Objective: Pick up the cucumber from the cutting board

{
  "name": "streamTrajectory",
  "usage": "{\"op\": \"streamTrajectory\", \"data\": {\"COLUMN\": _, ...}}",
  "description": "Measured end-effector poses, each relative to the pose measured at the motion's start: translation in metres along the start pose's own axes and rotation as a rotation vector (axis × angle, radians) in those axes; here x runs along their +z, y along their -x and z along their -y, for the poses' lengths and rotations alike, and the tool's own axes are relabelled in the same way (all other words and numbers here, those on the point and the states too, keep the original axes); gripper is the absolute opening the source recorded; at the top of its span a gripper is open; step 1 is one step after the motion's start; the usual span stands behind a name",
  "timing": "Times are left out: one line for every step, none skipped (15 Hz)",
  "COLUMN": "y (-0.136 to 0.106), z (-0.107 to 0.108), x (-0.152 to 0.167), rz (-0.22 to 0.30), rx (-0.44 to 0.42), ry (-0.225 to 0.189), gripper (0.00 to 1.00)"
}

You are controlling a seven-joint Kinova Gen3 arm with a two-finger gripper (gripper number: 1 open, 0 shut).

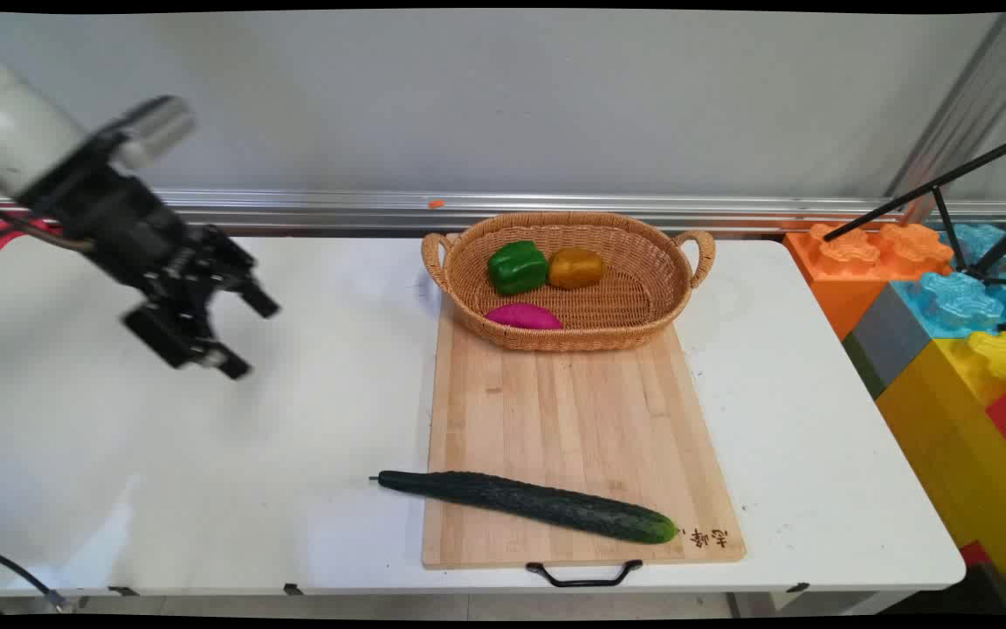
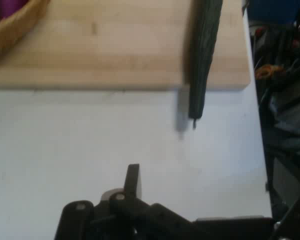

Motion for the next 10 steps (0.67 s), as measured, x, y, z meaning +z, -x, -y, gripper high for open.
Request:
{"op": "streamTrajectory", "data": {"y": -0.013, "z": -0.002, "x": 0.014, "rz": -0.004, "rx": 0.006, "ry": 0.01, "gripper": 1.0}}
{"op": "streamTrajectory", "data": {"y": -0.024, "z": -0.004, "x": 0.025, "rz": -0.006, "rx": 0.014, "ry": 0.02, "gripper": 1.0}}
{"op": "streamTrajectory", "data": {"y": -0.037, "z": -0.006, "x": 0.039, "rz": -0.01, "rx": 0.025, "ry": 0.03, "gripper": 1.0}}
{"op": "streamTrajectory", "data": {"y": -0.043, "z": -0.007, "x": 0.046, "rz": -0.01, "rx": 0.033, "ry": 0.037, "gripper": 1.0}}
{"op": "streamTrajectory", "data": {"y": -0.051, "z": -0.008, "x": 0.058, "rz": -0.009, "rx": 0.043, "ry": 0.049, "gripper": 1.0}}
{"op": "streamTrajectory", "data": {"y": -0.055, "z": -0.009, "x": 0.065, "rz": -0.009, "rx": 0.051, "ry": 0.055, "gripper": 1.0}}
{"op": "streamTrajectory", "data": {"y": -0.061, "z": -0.01, "x": 0.076, "rz": -0.009, "rx": 0.063, "ry": 0.064, "gripper": 1.0}}
{"op": "streamTrajectory", "data": {"y": -0.067, "z": -0.011, "x": 0.092, "rz": -0.015, "rx": 0.08, "ry": 0.072, "gripper": 1.0}}
{"op": "streamTrajectory", "data": {"y": -0.07, "z": -0.011, "x": 0.103, "rz": -0.021, "rx": 0.092, "ry": 0.076, "gripper": 1.0}}
{"op": "streamTrajectory", "data": {"y": -0.072, "z": -0.012, "x": 0.115, "rz": -0.026, "rx": 0.107, "ry": 0.079, "gripper": 1.0}}
